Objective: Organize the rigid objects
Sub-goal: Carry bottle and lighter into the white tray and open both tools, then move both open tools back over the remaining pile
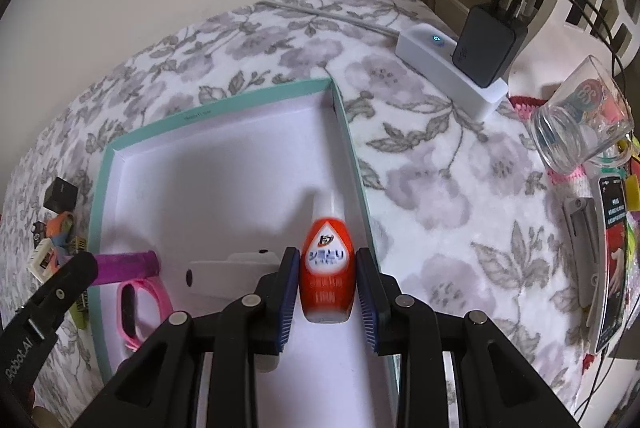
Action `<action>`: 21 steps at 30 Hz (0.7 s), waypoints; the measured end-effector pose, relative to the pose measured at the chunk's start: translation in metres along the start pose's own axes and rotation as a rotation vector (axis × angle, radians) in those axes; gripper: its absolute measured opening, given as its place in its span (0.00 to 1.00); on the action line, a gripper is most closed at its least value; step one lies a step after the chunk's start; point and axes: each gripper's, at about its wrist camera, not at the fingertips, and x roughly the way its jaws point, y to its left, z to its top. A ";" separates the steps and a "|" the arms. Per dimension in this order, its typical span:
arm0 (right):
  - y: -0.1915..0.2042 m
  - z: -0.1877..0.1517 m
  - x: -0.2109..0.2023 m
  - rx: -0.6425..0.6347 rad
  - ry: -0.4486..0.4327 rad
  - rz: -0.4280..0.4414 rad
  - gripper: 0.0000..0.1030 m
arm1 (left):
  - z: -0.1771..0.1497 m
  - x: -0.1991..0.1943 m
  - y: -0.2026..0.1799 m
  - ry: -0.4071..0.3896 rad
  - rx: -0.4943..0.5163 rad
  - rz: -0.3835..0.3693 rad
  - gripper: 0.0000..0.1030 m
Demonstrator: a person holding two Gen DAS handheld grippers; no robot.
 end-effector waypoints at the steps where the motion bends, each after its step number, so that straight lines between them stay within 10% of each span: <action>1: 0.000 0.000 0.000 0.000 0.001 -0.001 0.30 | 0.000 -0.001 0.000 -0.002 0.006 0.007 0.12; 7: 0.005 0.001 -0.005 -0.020 -0.010 -0.014 0.30 | 0.002 -0.007 0.000 -0.021 0.012 0.021 0.15; 21: 0.012 0.007 -0.039 -0.017 -0.101 0.030 0.51 | 0.011 -0.033 0.024 -0.085 -0.075 0.024 0.59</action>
